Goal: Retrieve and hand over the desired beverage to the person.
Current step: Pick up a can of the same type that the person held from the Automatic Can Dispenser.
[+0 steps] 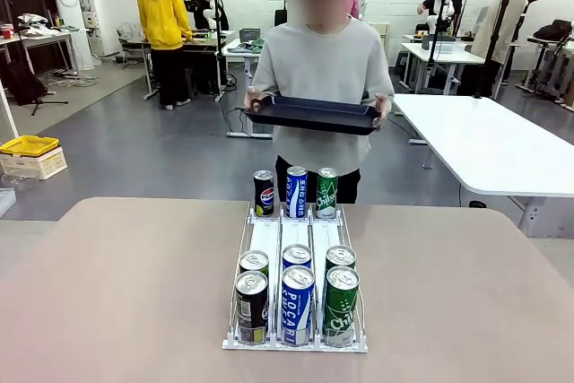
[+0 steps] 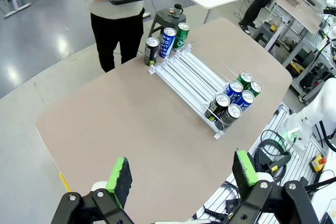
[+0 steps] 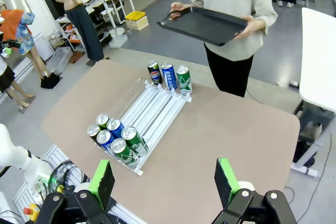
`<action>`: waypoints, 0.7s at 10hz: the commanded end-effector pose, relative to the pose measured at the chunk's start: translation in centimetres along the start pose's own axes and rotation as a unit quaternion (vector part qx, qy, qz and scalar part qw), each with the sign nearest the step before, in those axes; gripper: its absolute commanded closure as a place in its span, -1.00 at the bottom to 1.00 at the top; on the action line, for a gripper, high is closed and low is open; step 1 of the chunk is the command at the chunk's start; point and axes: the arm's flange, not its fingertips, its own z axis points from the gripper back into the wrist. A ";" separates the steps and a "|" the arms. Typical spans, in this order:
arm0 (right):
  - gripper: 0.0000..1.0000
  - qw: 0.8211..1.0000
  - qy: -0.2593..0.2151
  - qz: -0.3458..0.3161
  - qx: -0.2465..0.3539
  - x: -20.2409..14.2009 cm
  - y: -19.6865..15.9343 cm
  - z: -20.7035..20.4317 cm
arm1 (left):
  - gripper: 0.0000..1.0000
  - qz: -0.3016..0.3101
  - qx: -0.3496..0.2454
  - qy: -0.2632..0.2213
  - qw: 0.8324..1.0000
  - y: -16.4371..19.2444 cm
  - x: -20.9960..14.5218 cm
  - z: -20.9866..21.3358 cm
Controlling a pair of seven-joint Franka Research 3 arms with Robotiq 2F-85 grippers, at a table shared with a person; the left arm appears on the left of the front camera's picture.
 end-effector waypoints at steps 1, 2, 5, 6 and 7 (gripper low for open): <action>-1.00 1.000 0.001 0.002 0.006 0.0 0.1 -0.2 | -1.00 -0.007 -0.004 -0.002 1.000 0.0 0.2 0.2; -1.00 1.000 0.001 0.002 0.006 0.0 0.1 -0.2 | -1.00 -0.007 -0.004 -0.002 1.000 0.0 0.2 0.2; -1.00 1.000 0.001 0.002 0.006 0.0 0.1 -0.2 | -1.00 -0.007 -0.004 -0.002 1.000 0.0 0.2 0.2; -1.00 1.000 0.001 0.002 0.006 0.0 0.1 -0.2 | -1.00 -0.007 -0.004 -0.002 1.000 0.0 0.2 0.2; -1.00 1.000 0.001 0.002 0.006 0.0 0.1 -0.2 | -1.00 -0.007 -0.004 -0.002 1.000 0.0 0.2 0.2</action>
